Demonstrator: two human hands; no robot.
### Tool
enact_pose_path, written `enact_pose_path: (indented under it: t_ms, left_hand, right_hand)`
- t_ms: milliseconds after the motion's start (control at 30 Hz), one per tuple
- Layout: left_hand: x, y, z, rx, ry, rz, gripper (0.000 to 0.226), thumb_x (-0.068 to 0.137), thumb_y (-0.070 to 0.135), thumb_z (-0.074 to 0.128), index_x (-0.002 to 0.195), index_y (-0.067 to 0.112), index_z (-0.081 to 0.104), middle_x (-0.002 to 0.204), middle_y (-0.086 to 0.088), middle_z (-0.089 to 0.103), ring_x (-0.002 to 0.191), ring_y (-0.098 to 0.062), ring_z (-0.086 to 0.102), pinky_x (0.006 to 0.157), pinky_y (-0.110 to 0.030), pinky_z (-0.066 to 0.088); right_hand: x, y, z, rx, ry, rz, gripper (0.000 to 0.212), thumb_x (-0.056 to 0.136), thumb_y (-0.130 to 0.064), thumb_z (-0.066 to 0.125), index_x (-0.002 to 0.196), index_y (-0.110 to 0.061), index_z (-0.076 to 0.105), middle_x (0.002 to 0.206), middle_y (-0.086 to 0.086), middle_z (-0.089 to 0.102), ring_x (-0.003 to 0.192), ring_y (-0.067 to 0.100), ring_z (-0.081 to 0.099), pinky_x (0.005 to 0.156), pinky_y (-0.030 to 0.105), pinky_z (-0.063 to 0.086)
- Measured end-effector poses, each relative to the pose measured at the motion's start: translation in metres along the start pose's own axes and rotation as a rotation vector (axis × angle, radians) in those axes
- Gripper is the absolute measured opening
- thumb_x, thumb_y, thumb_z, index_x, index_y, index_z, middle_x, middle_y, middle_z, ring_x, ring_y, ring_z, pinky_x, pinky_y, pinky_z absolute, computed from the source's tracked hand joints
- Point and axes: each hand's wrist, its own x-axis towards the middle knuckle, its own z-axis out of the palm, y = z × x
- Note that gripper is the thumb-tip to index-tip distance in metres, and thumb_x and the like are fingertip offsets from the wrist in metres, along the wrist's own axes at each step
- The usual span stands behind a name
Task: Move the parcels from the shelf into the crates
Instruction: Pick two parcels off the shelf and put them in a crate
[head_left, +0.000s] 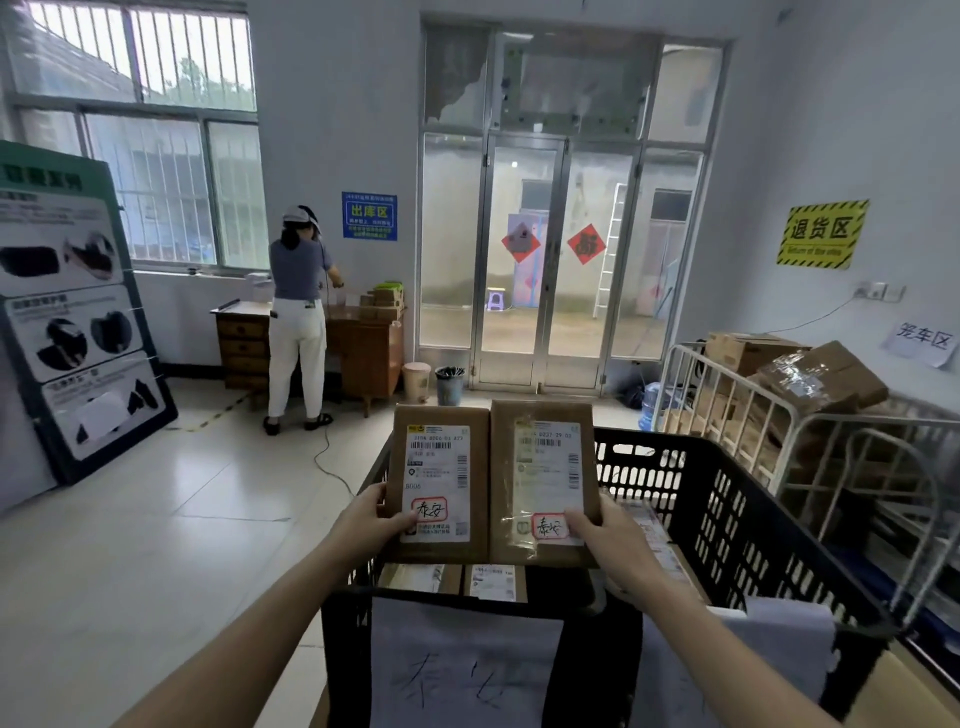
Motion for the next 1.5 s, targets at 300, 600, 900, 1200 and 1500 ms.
enact_pose_path:
  t_ms: [300, 600, 900, 1200, 1500]
  left_hand:
    - [0.052, -0.022, 0.003, 0.113, -0.108, -0.197, 0.053, 0.086, 0.004, 0.061, 0.133, 0.009, 0.038, 0.106, -0.002, 0.059, 0.094, -0.016, 0.058, 0.07, -0.019, 0.049]
    - [0.099, -0.051, 0.02, 0.323, -0.307, -0.344, 0.067, 0.082, 0.001, 0.062, 0.14, 0.009, 0.029, 0.129, -0.008, 0.052, 0.112, -0.02, 0.054, 0.09, -0.027, 0.05]
    - [0.135, -0.085, 0.013, 0.388, -0.309, -0.458, 0.038, 0.081, -0.005, 0.052, 0.119, 0.0, 0.051, 0.115, -0.007, 0.061, 0.109, -0.022, 0.057, 0.099, -0.034, 0.047]
    - [0.146, -0.112, 0.016, 0.34, -0.308, -0.467, 0.046, 0.085, 0.012, 0.056, 0.129, 0.014, 0.042, 0.114, -0.005, 0.063, 0.105, -0.019, 0.061, 0.093, -0.035, 0.052]
    - [0.115, -0.081, 0.03, 0.851, -0.317, -0.094, 0.086, 0.081, 0.044, 0.063, 0.146, 0.012, 0.015, 0.152, -0.009, 0.017, 0.14, -0.026, 0.019, 0.115, -0.042, 0.027]
  right_hand:
    - [0.056, 0.026, 0.035, -0.162, -0.168, 0.282, 0.019, 0.094, -0.03, 0.049, 0.096, -0.011, 0.046, 0.087, -0.003, 0.056, 0.078, 0.01, 0.055, 0.062, 0.024, 0.044]
    - [0.088, 0.047, 0.063, -0.39, -0.372, 0.426, 0.016, 0.092, -0.014, 0.05, 0.106, -0.008, 0.054, 0.105, 0.005, 0.06, 0.088, 0.014, 0.054, 0.063, 0.02, 0.042]
    - [0.108, 0.072, 0.095, -0.362, -0.416, 0.534, 0.033, 0.09, -0.009, 0.053, 0.122, -0.002, 0.05, 0.114, 0.009, 0.056, 0.105, 0.021, 0.053, 0.077, 0.027, 0.041]
    - [0.119, 0.087, 0.097, -0.341, -0.347, 0.51, 0.036, 0.086, -0.011, 0.06, 0.12, -0.002, 0.049, 0.12, 0.013, 0.059, 0.104, 0.021, 0.057, 0.077, 0.026, 0.046]
    - [0.109, 0.077, 0.099, -0.641, -0.363, 0.082, 0.062, 0.089, -0.03, 0.056, 0.141, -0.013, 0.028, 0.14, 0.011, 0.036, 0.126, 0.025, 0.04, 0.102, 0.033, 0.039]
